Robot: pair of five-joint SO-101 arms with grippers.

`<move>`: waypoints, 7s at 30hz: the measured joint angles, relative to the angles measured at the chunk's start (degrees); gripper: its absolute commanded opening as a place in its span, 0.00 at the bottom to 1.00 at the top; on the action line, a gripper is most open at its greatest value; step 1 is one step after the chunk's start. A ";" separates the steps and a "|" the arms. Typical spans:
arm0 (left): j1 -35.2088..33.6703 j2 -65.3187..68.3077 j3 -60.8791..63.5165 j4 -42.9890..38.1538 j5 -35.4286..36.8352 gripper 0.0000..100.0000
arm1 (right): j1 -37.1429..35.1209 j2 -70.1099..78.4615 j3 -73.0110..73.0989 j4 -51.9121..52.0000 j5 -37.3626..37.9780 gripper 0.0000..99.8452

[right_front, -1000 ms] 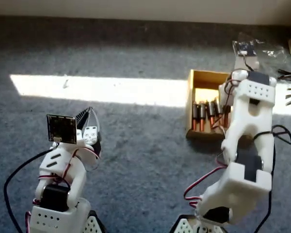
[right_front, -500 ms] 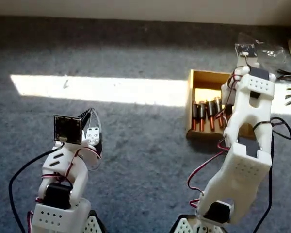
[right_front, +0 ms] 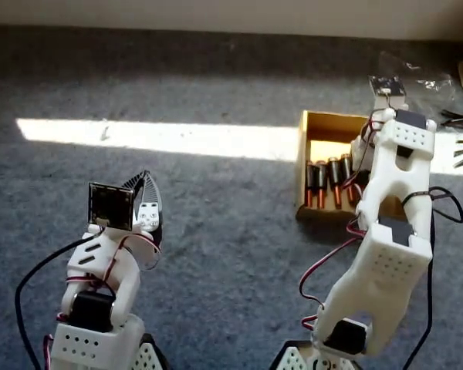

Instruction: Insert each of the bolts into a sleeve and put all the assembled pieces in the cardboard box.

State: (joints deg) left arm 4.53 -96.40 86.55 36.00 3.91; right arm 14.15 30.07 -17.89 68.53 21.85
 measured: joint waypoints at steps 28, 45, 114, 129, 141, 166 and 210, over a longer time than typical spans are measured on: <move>0.00 0.00 0.00 0.00 -0.09 0.01 | 0.00 -0.09 -0.09 5.45 0.35 0.17; -2.37 0.00 0.00 -2.46 -0.09 0.01 | -11.25 -20.31 -8.26 21.63 -3.96 0.06; -11.16 -7.82 0.18 7.91 -0.09 0.01 | -19.16 -134.42 87.30 -0.62 -11.78 0.01; -11.08 -7.65 9.41 8.35 -2.46 0.01 | -19.34 -134.86 102.42 -3.52 -11.96 0.01; -10.29 -7.74 9.41 16.00 -11.16 0.01 | -19.34 -134.86 113.41 -4.13 -11.96 0.01; -3.60 -7.74 9.41 37.27 3.08 0.01 | -27.60 -134.86 113.49 2.46 -24.26 0.02; -15.47 -7.74 9.41 39.74 3.16 0.01 | -27.87 -134.86 113.49 2.64 -24.26 0.02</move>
State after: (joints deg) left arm -10.95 -104.13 95.96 75.74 7.08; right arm -13.71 -104.79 95.60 71.16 -2.42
